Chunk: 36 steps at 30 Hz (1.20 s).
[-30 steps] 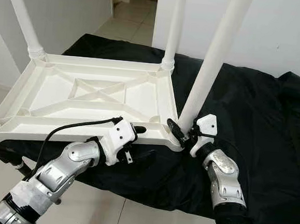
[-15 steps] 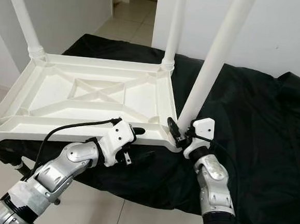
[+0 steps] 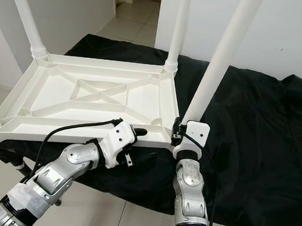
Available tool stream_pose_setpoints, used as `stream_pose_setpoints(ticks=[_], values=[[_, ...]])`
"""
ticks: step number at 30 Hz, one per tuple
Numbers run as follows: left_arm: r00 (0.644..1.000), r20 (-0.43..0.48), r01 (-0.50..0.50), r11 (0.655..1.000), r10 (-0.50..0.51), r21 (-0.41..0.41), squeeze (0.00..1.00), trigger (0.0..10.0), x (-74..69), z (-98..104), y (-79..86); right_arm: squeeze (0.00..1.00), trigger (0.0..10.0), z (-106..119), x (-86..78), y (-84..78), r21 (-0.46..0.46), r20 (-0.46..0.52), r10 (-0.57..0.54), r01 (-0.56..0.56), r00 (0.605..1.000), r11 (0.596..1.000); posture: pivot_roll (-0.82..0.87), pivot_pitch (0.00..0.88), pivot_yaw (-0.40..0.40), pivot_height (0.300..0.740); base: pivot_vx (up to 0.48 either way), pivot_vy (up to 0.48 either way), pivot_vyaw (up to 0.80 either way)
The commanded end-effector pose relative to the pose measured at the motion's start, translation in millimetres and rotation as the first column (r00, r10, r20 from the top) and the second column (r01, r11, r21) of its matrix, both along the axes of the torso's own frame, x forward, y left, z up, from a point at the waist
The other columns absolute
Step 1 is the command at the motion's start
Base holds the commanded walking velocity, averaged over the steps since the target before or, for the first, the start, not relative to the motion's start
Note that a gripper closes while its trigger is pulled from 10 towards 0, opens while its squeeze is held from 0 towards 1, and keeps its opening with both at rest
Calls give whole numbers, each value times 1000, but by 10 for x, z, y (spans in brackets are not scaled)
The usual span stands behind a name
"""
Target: Building children table
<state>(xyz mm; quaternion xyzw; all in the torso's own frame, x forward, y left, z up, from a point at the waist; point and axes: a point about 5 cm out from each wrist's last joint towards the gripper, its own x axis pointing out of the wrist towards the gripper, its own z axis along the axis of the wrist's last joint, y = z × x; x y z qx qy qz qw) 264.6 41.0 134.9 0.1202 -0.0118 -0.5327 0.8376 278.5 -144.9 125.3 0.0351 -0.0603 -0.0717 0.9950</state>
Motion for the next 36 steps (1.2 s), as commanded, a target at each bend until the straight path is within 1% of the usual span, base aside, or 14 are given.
stream_pose_setpoints(ticks=[1, 7, 12, 13, 14, 15, 18, 23, 25, 28, 29, 32, 33, 36], values=[[992, -34, 124, 992, -123, 21, 0, 10000, -76, -34, -34, 0, 10000, -186, -63, 20, 41, -100, -20, 24, 995, 999, -47, 0, -27, 740, 0, 0, 0], [993, -26, 112, 993, -111, 23, 0, 10000, -51, -26, -13, 0, 10000, -145, -44, -8, 8, -83, 0, 1, 997, 1000, -45, 0, -36, 740, 0, 0, 0], [996, -21, 91, 996, -90, 7, 0, 10000, -29, -13, -8, 0, 10000, -147, -34, -41, -28, -84, 16, -19, 996, 999, -43, 0, -41, 740, 0, 0, 0], [996, -18, 86, 996, -86, 2, 0, 10000, -26, -8, -13, 776, 10000, -142, -38, -58, -26, -76, 33, -35, 997, 999, -41, 0, -44, 740, 0, 0, 0], [996, -18, 86, 996, -86, 2, 0, 10000, -26, -8, -13, 776, 10000, -142, -38, -58, -26, -76, 33, -35, 997, 999, -41, 0, -44, 740, 0, 0, 0], [997, -9, 77, 997, -77, 2, 0, 10000, -19, -6, -15, 1000, 10000, -137, -44, -75, -20, -65, 57, -58, 996, 998, -41, 0, -43, 740, 0, 0, 0], [998, 20, 61, 998, -61, 20, 0, 10000, -2, -13, -11, 1000, 10000, -120, -51, -109, -22, -43, 80, -81, 996, 996, -45, 0, -39, 740, 0, 0, 0], [999, 13, 46, 999, -46, 11, 0, 10000, 6, -20, -4, 1000, 10000, -85, -54, -142, -18, -17, 99, -99, 995, 995, -47, 0, -39, 740, 0, 0, 0], [999, 0, 34, 999, -34, 0, 0, 10000, -9, -31, 5, 1000, 10000, -66, -66, -190, -17, 12, 123, -122, 992, 992, -48, 0, -37, 740, 0, 0, 0], [1000, -11, 26, 1000, -26, 3, 0, 10000, -20, -51, 10, 1000, 10000, -62, -73, -228, -28, 24, 151, -150, 988, 988, -47, 0, -36, 740, 0, 0, 0], [1000, -24, 18, 1000, -18, 3, 0, 10000, -19, -61, 11, 553, 10000, -65, -72, -246, -25, 26, 174, -173, 984, 985, -48, 0, -35, 740, 0, 0, 0], [999, -33, 13, 1000, -13, 3, 0, 10000, -17, -68, 11, 553, 10000, -67, -72, -258, -22, 28, 189, -188, 982, 982, -48, 0, -35, 740, 0, 0, 0], [998, -61, 6, 1000, -6, -4, 0, 10000, -6, -69, 2, 0, 10000, -68, -67, -290, -28, 36, 221, -220, 975, 975, -50, 0, -32, 740, 0, 0, 0], [994, -106, -2, 1000, 2, -2, 0, 10000, 22, -78, -13, 0, 10000, -51, -40, -353, -61, 51, 305, -302, 951, 951, -57, 0, -22, 740, 0, 0, 0]])
